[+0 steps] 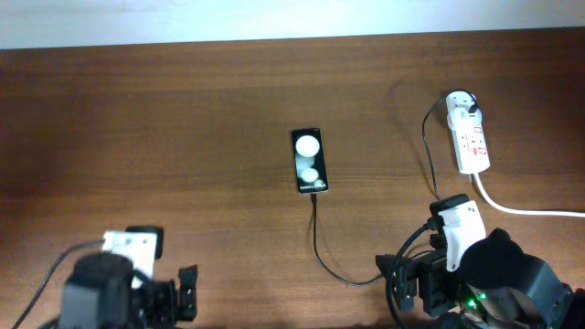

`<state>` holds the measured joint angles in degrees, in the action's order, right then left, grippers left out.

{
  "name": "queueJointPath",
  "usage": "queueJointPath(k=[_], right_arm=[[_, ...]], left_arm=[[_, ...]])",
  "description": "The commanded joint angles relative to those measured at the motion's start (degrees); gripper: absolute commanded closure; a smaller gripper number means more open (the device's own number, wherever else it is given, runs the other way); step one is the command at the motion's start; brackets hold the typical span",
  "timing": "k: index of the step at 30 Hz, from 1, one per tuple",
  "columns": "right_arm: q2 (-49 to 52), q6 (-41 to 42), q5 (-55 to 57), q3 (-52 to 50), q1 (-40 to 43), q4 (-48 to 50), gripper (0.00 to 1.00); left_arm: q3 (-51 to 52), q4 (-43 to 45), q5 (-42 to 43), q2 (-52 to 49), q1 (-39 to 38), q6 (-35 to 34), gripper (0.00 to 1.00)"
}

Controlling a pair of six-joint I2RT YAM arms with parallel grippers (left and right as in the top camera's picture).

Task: Plug charger to phone and switch on socket

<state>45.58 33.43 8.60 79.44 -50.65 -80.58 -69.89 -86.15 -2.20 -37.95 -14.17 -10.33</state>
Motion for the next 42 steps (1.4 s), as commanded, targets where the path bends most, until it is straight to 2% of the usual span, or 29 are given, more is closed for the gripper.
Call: queueJointPath(k=[1,3,5,10,14,15,19,24,25,27,29,30,33,34,38,39,42], right_arm=[[0.0,-0.1,0.7,0.4,0.2,0.2,0.01],[0.0,-0.1,0.7,0.4,0.2,0.2,0.01],[0.0,-0.1,0.7,0.4,0.2,0.2,0.01],[0.0,-0.1,0.7,0.4,0.2,0.2,0.01],[0.0,-0.1,-2.9,0.4,0.2,-0.2,0.01],[0.0,-0.1,-3.6,0.4,0.2,-0.2,0.01],[0.2,-0.1,-3.8,0.4,0.2,-0.2,0.01],[0.5,-0.1,-1.4,0.4,0.2,0.7,0.01],[1.2,0.9,0.4,0.4,0.2,0.6,0.07],[4.4,3.1,3.3,0.3,0.2,0.7,0.08],[10.2,3.1,6.3,0.3,0.2,0.9,0.22],[14.6,5.1,7.3,0.3,0.2,0.8,0.36],[22.7,9.4,7.7,0.3,1.2,0.9,0.49],[25.2,11.2,7.7,0.3,3.7,0.8,0.63],[29.8,12.1,6.9,0.3,19.3,0.9,0.80],[30.2,12.1,6.9,0.4,24.9,0.8,0.96],[30.2,6.3,2.7,2.3,38.7,0.7,0.96]], left_arm=[[0.1,0.0,-2.2,8.4,0.0,-0.7,0.01],[0.1,0.0,-5.3,14.4,0.3,-0.7,0.01],[0.1,-0.2,-6.3,20.6,4.0,-0.7,0.01],[0.1,-1.1,-7.5,22.6,16.2,-0.7,0.01],[0.1,-1.2,-9.9,24.8,16.6,-0.7,0.01],[0.1,-1.2,-12.7,25.1,16.6,-0.8,0.01],[0.1,-1.1,-12.6,25.5,16.6,-0.7,0.01],[0.1,-1.2,-12.6,34.2,17.0,-0.7,0.01],[0.1,-1.2,-12.6,35.4,17.8,-0.7,0.01],[0.1,-1.2,-12.6,36.9,18.8,-0.7,0.01],[0.1,-1.2,-12.6,37.0,18.9,-0.7,0.01],[0.1,-1.2,-12.6,37.0,18.9,-0.7,0.01],[0.1,-1.2,-12.6,37.0,18.9,-0.7,0.01],[0.1,-1.2,-12.6,37.0,18.9,-0.7,0.01],[0.1,-1.2,-12.6,37.0,18.9,-0.7,0.01],[0.1,-1.2,-12.6,37.0,18.9,-0.7,0.01],[0.1,-1.2,-12.6,37.0,18.8,-0.7,0.01]])
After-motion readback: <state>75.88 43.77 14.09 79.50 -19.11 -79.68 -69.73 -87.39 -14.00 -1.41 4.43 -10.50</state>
